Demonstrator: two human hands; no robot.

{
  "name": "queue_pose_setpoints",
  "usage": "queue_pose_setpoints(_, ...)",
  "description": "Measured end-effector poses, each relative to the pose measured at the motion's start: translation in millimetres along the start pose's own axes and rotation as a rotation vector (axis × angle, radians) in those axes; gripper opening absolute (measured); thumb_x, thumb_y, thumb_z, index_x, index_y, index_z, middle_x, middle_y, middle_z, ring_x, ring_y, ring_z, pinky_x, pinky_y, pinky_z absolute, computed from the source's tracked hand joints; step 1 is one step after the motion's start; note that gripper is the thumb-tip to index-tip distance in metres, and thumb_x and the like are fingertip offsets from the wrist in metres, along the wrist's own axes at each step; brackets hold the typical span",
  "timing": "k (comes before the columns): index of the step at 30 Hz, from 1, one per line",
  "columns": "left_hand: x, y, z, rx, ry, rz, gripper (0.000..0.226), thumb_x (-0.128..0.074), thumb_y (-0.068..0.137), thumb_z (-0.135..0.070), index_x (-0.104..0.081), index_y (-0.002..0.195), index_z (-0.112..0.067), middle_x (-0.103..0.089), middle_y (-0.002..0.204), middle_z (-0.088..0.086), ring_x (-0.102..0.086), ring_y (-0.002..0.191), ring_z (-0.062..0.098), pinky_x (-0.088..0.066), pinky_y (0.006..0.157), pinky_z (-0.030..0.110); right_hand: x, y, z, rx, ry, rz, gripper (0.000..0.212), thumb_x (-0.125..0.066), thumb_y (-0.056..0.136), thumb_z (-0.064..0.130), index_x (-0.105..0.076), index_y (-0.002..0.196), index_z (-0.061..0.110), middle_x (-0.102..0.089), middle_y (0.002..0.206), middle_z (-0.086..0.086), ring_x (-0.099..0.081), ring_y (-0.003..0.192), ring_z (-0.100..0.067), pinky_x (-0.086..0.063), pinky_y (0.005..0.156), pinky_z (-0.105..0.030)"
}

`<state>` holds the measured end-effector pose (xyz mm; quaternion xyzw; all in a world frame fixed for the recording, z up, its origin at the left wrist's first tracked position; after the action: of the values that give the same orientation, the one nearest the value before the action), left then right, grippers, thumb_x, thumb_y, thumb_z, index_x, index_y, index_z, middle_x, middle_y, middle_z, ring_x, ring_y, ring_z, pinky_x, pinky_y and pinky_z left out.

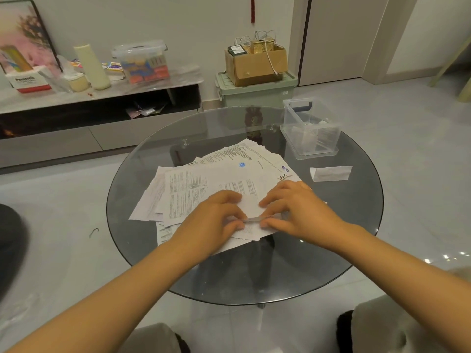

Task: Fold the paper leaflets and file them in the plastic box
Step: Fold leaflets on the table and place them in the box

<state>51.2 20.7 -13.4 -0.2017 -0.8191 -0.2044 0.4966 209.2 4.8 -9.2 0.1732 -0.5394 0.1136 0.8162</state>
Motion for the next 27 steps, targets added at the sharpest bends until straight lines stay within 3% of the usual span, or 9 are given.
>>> queue_pose_setpoints(3, 3.3, -0.6, 2.9, -0.01, 0.006, -0.06, 0.013, -0.069, 0.083, -0.027, -0.075, 0.093, -0.02, -0.057, 0.115, -0.006, -0.049, 0.108, 0.012, -0.038, 0.094, 0.026, -0.1, -4.8, 0.1, -0.032, 0.062, -0.026, 0.022, -0.062, 0.087, 0.038, -0.074, 0.097, 0.023, -0.067, 0.108, 0.009, -0.053, 0.107, -0.009, -0.035, 0.094, -0.024)
queue_pose_setpoints(6, 7.5, -0.7, 4.5, -0.038, 0.001, -0.076, 0.013, -0.07, 0.083, -0.026, -0.073, 0.094, -0.019, -0.065, 0.103, -0.008, -0.057, 0.099, 0.014, -0.043, 0.092, 0.033, 5.6, -8.0, 0.5, -0.091, 0.174, -0.093, 0.021, -0.057, 0.09, 0.033, -0.066, 0.087, 0.014, -0.067, 0.087, -0.001, -0.058, 0.085, -0.017, -0.045, 0.076, -0.033)
queue_pose_setpoints(10, 27.3, 0.7, 6.2, 0.047, -0.118, -0.224, 0.011, -0.066, 0.086, -0.02, -0.069, 0.096, -0.023, -0.065, 0.091, -0.017, -0.058, 0.089, 0.004, -0.037, 0.078, 0.005, 14.6, -8.3, -2.3, -0.207, 0.388, -0.235, 0.017, -0.053, 0.092, 0.029, -0.059, 0.087, 0.014, -0.067, 0.074, -0.009, -0.06, 0.074, -0.024, -0.046, 0.067, -0.032)
queue_pose_setpoints(13, 35.2, 3.7, 6.6, 0.12, -0.188, -0.301, 0.022, -0.066, 0.086, -0.02, -0.064, 0.106, -0.027, -0.058, 0.091, -0.021, -0.054, 0.092, 0.002, -0.035, 0.078, 0.001, 20.1, -9.4, -6.7, -0.307, 0.508, -0.351, 0.004, -0.055, 0.092, 0.025, -0.057, 0.095, 0.025, -0.064, 0.067, -0.012, -0.059, 0.068, -0.02, -0.045, 0.058, -0.021)
queue_pose_setpoints(17, 28.4, 10.3, 2.7, 0.077, -0.101, -0.276, 0.046, -0.069, 0.083, -0.024, -0.052, 0.127, -0.027, -0.052, 0.124, -0.006, -0.047, 0.118, 0.015, -0.035, 0.105, 0.034, 20.8, -13.7, -17.0, -0.435, 0.528, -0.424, 0.025, -0.055, 0.092, 0.019, -0.05, 0.108, 0.037, -0.063, 0.079, 0.008, -0.061, 0.075, -0.004, -0.049, 0.057, -0.016)
queue_pose_setpoints(21, 15.9, 9.7, -8.6, -0.031, 0.008, -0.198, 0.031, -0.067, 0.085, -0.031, -0.063, 0.115, -0.028, -0.048, 0.124, -0.005, -0.037, 0.121, 0.014, -0.018, 0.099, 0.025, 17.3, -18.2, -27.0, -0.555, 0.486, -0.42, 0.017, -0.056, 0.09, 0.015, -0.067, 0.092, 0.028, -0.068, 0.071, -0.005, -0.06, 0.066, -0.022, -0.041, 0.048, -0.012)
queue_pose_setpoints(23, 7.6, 7.8, -13.4, -0.1, 0.039, -0.137, 0.029, -0.063, 0.086, -0.039, -0.066, 0.111, -0.026, -0.053, 0.117, -0.006, -0.042, 0.114, 0.014, -0.02, 0.093, 0.026, 14.0, -19.3, -26.7, -0.602, 0.552, -0.341, 0.017, -0.055, 0.09, 0.015, -0.071, 0.093, 0.019, -0.071, 0.072, -0.005, -0.067, 0.064, -0.02, -0.049, 0.058, -0.014)
queue_pose_setpoints(25, -1.0, 6.3, -15.1, -0.119, 0.071, -0.059, 0.042, -0.053, 0.081, -0.05, -0.066, 0.113, -0.025, -0.055, 0.114, -0.007, -0.044, 0.11, 0.013, -0.023, 0.089, 0.026, 6.5, -19.8, -20.7, -0.629, 0.692, -0.212, 0.022, -0.05, 0.09, 0.011, -0.07, 0.099, 0.014, -0.073, 0.076, -0.005, -0.07, 0.063, -0.017, -0.057, 0.072, -0.026)
queue_pose_setpoints(27, -8.7, 5.4, -14.1, -0.106, 0.099, 0.012, 0.053, -0.046, 0.078, -0.059, -0.063, 0.117, -0.028, -0.054, 0.117, -0.009, -0.043, 0.112, 0.011, -0.024, 0.091, 0.026, 2.2, -21.4, -14.1, -0.614, 0.733, -0.139, 0.029, -0.044, 0.089, 0.006, -0.068, 0.103, 0.013, -0.072, 0.08, -0.004, -0.071, 0.062, -0.016, -0.058, 0.074, -0.032)
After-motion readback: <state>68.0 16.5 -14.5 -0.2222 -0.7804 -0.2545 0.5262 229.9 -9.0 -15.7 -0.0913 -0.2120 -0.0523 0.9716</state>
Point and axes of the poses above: each hand's wrist, its own y-axis towards the middle knuckle, its own x-axis out of the back of the hand, z = x × y, the point moved 5 cm from there along y, towards the middle knuckle
